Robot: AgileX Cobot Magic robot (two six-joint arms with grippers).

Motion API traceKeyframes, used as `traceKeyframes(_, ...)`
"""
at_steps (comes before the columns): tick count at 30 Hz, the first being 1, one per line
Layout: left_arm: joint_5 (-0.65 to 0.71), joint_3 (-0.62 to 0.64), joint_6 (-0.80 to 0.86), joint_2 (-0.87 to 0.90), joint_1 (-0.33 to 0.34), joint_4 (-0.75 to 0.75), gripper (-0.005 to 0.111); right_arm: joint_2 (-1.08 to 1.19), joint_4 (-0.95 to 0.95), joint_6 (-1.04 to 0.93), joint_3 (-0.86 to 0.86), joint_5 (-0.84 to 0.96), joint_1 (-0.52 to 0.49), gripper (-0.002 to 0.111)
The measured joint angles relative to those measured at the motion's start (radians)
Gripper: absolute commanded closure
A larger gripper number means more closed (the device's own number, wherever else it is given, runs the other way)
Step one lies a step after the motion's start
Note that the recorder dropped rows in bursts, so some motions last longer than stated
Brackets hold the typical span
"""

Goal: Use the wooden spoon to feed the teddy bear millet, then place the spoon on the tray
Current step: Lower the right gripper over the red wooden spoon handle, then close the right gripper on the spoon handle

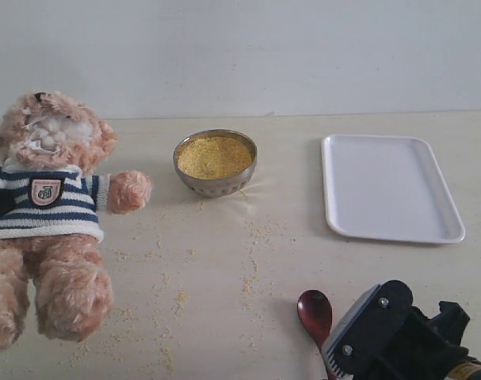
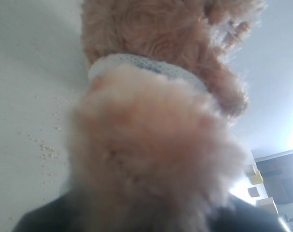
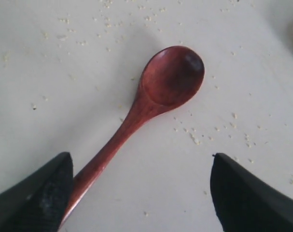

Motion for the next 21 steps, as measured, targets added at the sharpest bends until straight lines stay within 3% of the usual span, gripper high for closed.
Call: traceKeyframes(21, 0.0, 0.0, 0.0, 0.0, 0.0, 0.0, 0.102, 0.06, -0.005, 0.041, 0.0, -0.067, 0.0, 0.033)
